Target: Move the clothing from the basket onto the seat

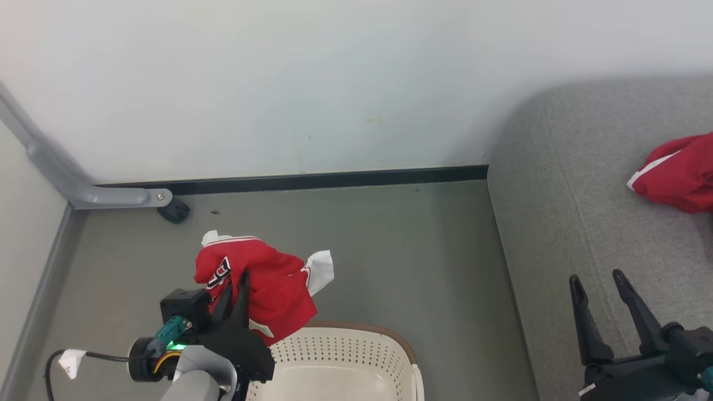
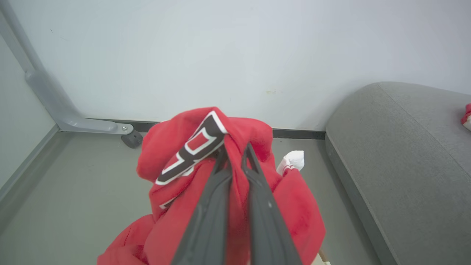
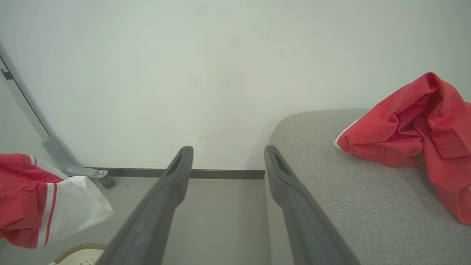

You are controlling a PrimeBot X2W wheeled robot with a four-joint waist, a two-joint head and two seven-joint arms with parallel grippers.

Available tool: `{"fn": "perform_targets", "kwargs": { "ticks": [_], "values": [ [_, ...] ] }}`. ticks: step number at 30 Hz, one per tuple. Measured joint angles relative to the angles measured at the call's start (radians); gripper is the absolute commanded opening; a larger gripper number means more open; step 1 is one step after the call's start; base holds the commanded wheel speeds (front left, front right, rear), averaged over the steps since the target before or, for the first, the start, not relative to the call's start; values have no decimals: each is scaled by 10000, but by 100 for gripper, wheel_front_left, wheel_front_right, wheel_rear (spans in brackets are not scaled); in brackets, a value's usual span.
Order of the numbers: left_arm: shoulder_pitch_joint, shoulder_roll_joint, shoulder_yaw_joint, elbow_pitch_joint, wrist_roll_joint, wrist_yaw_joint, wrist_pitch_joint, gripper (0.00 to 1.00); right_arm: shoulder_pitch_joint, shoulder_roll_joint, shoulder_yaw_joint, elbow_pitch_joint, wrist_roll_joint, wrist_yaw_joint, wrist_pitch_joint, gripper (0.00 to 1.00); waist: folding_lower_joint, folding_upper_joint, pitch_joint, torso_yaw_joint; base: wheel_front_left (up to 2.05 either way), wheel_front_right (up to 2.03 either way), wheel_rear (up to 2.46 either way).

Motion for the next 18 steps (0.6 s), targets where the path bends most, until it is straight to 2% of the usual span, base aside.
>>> {"fn": "perform_targets", "kwargs": {
  "ticks": [9, 18],
  "values": [
    [487, 161, 439, -2702, 405, 171, -6, 0, 407, 61, 176, -232, 52, -59, 184, 100, 1, 1, -830, 292, 0, 0, 0],
    [648, 77, 255, -5812, 989, 249, -10, 0, 723, 102, 322, -462, 81, -90, 422, 100, 2, 0, -1247, 413, 0, 0, 0]
  ]
}}
